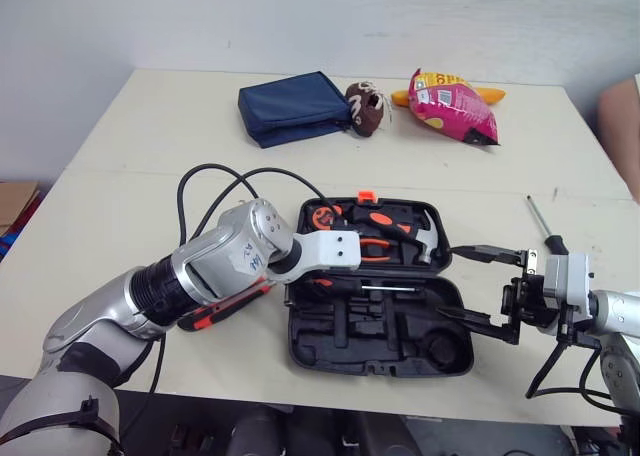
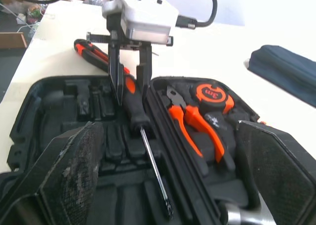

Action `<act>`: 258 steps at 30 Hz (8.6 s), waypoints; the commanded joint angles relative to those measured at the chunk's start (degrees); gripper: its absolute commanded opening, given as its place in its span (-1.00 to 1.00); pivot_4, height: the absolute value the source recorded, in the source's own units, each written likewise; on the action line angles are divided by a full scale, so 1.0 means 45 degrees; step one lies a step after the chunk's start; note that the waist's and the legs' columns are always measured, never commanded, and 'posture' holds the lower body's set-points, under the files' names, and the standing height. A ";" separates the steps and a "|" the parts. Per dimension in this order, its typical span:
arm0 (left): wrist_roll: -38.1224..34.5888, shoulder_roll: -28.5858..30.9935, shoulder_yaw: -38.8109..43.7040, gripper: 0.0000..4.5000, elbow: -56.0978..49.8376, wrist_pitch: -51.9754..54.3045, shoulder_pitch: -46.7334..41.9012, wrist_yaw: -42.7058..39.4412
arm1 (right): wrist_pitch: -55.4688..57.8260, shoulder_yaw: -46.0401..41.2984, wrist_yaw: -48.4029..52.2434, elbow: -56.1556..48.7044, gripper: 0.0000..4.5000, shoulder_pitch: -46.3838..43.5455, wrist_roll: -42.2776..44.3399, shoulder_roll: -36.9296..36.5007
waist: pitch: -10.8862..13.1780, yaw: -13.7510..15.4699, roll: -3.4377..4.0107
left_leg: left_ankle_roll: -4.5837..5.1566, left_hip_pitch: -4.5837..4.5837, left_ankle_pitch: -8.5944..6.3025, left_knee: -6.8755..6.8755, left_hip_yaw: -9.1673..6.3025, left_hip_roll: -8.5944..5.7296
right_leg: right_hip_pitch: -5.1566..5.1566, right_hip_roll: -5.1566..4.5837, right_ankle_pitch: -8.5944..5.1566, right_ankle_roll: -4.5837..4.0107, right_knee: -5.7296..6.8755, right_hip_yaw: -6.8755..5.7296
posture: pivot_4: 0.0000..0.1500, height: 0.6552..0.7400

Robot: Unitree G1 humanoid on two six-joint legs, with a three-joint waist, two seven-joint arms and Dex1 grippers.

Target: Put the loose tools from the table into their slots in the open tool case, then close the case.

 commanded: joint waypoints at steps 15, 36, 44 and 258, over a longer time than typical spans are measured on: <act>-0.1904 -0.0273 0.4194 0.54 -0.1312 -0.1050 0.0543 -0.0462 | 0.1450 -0.0294 0.0096 -0.0930 1.00 -0.0104 0.0657 -0.0488 | -0.0002 0.0049 0.0003 | 0.0003 -0.0006 -0.0001 0.0009 -0.0007 -0.0001 | -0.0001 -0.0002 -0.0003 0.0005 0.0003 -0.0007 | 1.00 1.00; -0.0453 -0.2825 0.5462 -0.98 0.3164 -0.9952 0.5572 0.0377 | 0.0436 -0.0741 0.0130 0.0023 1.00 0.0568 0.0300 -0.0196 | -0.0003 0.0047 0.0004 | 0.0056 -0.0019 -0.0072 0.0089 -0.0019 -0.0002 | 0.0017 -0.0002 -0.0002 0.0033 -0.0004 0.0006 | 1.00 1.00; -0.0089 -0.2812 0.5154 -0.98 0.3414 -0.9745 0.5640 0.0202 | 0.0727 -0.0872 -0.0329 -0.0613 1.00 0.0799 0.0428 -0.0330 | -0.0003 0.0067 0.0005 | 0.0055 -0.0017 -0.0072 0.0092 -0.0019 -0.0002 | 0.0018 -0.0004 -0.0002 0.0033 -0.0002 0.0005 | 1.00 1.00; -0.8035 0.2842 1.3854 1.00 -0.2321 -0.8500 1.1580 -0.1748 | 0.5167 0.4043 0.0085 -0.0879 -0.15 -0.3725 -0.1204 -0.0565 | -0.0004 -0.0260 0.0058 | 0.0041 -0.0048 -0.0127 -0.0053 -0.0004 -0.0001 | -0.0019 -0.0012 -0.0035 0.0069 -0.0147 0.0015 | 1.00 1.00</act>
